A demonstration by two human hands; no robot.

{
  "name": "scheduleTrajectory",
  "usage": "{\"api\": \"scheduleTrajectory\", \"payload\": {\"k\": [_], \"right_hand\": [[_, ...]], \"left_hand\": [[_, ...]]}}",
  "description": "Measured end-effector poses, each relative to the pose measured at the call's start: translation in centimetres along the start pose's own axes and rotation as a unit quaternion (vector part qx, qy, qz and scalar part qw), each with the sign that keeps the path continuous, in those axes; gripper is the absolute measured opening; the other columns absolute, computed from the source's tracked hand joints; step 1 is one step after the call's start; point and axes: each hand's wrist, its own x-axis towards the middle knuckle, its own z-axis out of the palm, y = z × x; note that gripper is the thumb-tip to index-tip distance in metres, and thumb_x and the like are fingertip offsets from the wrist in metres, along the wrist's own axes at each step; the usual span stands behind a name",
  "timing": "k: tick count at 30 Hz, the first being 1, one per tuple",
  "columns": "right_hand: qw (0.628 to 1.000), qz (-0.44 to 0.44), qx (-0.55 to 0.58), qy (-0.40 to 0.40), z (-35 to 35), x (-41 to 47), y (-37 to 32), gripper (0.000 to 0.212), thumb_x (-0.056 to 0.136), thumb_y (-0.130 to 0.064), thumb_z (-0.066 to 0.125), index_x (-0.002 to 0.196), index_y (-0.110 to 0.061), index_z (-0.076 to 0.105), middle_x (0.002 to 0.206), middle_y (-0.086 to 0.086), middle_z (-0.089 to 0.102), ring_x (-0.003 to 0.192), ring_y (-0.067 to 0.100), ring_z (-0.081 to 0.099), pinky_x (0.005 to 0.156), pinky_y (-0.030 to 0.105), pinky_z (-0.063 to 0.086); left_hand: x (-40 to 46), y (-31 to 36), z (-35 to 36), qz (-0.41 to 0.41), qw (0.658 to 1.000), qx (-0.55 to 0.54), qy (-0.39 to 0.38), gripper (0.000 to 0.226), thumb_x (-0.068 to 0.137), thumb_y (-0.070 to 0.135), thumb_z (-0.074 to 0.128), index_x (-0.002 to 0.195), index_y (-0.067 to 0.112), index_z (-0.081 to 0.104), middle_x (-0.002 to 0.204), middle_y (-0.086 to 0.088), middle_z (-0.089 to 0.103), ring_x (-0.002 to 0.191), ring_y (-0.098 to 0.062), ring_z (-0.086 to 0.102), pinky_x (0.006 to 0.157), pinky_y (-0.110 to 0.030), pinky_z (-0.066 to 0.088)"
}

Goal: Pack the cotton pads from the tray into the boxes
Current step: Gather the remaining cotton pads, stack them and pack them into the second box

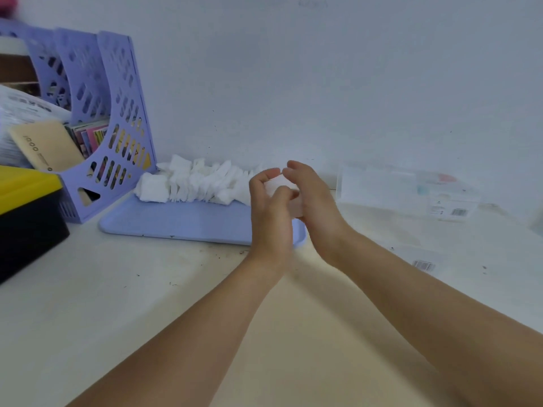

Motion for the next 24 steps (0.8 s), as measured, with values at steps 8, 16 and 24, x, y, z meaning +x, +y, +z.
{"api": "scheduleTrajectory", "payload": {"k": [8,16,24], "right_hand": [[0.964,-0.102,-0.241,-0.041,0.3,-0.5,1.3,0.051,0.1,-0.032,0.057,0.148,-0.022,0.043,0.136,-0.003,0.059,0.121,0.01,0.057,0.106,0.032,0.047],[0.974,-0.088,-0.206,-0.011,0.5,-0.7,0.8,0.068,0.098,-0.042,0.058,0.157,-0.021,0.031,0.152,-0.01,0.044,0.139,0.011,0.043,0.118,0.036,0.034],[0.971,-0.082,-0.224,-0.021,0.3,-0.5,0.8,0.071,0.1,-0.047,0.054,0.159,-0.019,0.026,0.161,-0.006,0.035,0.148,0.009,0.031,0.122,0.034,0.026]], "left_hand": [[1.0,0.3,-0.6,-0.169,0.965,-0.171,0.103,0.035,0.095,0.051,0.055,0.112,0.024,0.07,0.102,-0.003,0.078,0.095,-0.024,0.076,0.095,-0.045,0.056],[0.2,0.8,-0.1,-0.157,0.973,-0.147,0.085,0.026,0.099,0.026,0.053,0.112,0.021,0.074,0.103,-0.004,0.078,0.095,-0.021,0.076,0.099,-0.044,0.055],[0.4,0.8,-0.3,-0.173,0.972,-0.147,0.063,0.031,0.1,0.033,0.046,0.112,0.02,0.071,0.107,-0.005,0.078,0.102,-0.022,0.074,0.103,-0.044,0.052]]}}
